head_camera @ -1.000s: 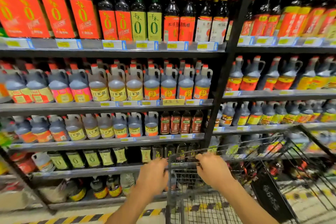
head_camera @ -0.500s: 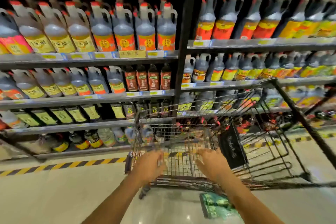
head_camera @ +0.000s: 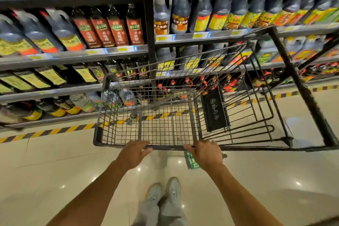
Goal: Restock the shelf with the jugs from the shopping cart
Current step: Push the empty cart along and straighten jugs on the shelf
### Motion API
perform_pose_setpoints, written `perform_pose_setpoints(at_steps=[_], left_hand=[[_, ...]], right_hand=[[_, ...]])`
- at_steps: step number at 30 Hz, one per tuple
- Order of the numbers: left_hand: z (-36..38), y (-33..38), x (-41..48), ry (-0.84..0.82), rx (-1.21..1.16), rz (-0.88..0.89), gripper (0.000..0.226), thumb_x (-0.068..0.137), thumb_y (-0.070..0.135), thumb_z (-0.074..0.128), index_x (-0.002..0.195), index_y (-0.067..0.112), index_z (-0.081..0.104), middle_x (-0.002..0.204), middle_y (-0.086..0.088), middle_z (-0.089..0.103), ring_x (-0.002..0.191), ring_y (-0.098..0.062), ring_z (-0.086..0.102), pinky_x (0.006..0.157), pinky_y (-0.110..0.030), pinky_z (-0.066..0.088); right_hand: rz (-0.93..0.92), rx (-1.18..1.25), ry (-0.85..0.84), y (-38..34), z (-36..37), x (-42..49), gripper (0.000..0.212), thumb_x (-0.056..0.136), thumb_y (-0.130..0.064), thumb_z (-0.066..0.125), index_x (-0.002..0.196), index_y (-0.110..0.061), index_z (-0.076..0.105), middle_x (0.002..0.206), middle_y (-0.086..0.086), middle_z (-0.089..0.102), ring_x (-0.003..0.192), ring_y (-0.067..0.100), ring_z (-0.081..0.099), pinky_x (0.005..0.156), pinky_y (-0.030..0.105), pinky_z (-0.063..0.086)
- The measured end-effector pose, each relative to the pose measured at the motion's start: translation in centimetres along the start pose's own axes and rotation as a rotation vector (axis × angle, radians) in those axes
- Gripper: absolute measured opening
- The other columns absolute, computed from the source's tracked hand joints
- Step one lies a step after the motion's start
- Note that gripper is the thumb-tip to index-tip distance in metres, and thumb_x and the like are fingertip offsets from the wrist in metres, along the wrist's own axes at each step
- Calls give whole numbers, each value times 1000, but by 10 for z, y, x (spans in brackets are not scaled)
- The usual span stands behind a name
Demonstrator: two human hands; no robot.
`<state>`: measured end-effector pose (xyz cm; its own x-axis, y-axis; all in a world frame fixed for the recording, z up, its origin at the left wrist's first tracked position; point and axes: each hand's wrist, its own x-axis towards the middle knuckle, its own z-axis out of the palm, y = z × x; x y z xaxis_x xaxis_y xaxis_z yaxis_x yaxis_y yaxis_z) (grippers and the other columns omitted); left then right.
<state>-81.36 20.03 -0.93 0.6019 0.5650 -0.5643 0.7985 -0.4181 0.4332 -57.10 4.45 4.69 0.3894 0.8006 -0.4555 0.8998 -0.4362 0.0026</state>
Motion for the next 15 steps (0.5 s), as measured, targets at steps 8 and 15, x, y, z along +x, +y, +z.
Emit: perform_pose_setpoints(at_steps=[8, 15], left_hand=[[23, -6, 9, 48, -38, 84, 102, 74, 93, 3, 114, 30, 72, 113, 11, 73, 107, -15, 66, 94, -35, 45], [42, 40, -7, -115, -44, 36, 57, 97, 66, 33, 121, 28, 68, 119, 10, 65, 116, -15, 56, 91, -26, 22]], right_hand=[[45, -1, 23, 15, 21, -12, 86, 91, -77, 6, 99, -24, 73, 90, -1, 74, 96, 19, 67, 99, 36, 44], [76, 38, 94, 46, 34, -40, 96, 83, -88, 3, 121, -31, 71, 124, -1, 70, 119, 22, 61, 102, 40, 41]])
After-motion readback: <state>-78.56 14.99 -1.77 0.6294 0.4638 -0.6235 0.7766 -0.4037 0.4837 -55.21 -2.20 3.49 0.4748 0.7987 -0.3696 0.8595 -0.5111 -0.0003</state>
